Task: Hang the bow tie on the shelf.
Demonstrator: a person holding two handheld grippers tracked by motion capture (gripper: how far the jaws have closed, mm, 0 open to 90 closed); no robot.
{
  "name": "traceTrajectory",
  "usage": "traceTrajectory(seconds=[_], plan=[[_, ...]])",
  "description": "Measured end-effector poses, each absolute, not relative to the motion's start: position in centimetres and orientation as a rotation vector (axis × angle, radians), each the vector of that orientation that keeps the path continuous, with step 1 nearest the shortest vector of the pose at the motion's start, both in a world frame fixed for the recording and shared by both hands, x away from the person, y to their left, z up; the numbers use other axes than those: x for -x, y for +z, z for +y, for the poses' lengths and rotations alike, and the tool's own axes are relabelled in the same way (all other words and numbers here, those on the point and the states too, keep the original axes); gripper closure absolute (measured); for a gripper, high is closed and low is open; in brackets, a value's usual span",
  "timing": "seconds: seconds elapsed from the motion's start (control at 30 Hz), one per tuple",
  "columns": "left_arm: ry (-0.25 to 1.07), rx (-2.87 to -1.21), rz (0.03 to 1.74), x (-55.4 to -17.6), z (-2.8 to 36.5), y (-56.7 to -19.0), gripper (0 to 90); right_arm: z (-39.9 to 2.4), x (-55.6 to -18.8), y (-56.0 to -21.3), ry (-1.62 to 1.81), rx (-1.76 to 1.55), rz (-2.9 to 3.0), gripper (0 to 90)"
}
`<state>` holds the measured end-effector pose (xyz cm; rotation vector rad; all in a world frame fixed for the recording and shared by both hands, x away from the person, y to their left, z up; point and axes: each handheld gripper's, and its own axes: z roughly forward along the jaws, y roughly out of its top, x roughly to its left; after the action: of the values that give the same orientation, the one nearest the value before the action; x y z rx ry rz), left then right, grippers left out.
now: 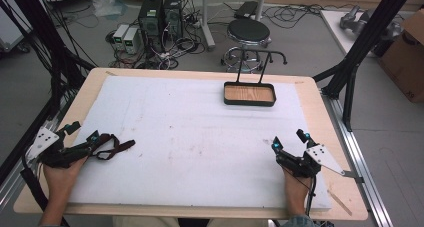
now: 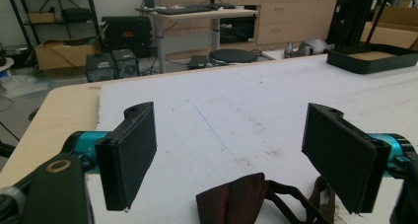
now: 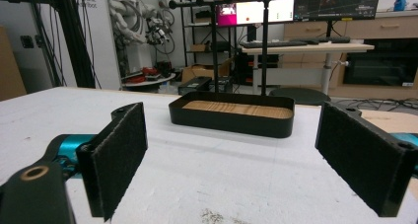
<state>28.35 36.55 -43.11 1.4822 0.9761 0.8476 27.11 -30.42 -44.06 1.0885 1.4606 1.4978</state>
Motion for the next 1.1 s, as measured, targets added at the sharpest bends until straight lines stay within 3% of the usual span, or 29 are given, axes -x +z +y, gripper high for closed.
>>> traceTrajectory(seconds=[1.1], plan=[[0.827, -1.493, 0.977, -28.14, 37.07, -43.02, 23.2, -30.27, -27.15, -44.05, 1.484, -1.086, 1.470, 11.6]])
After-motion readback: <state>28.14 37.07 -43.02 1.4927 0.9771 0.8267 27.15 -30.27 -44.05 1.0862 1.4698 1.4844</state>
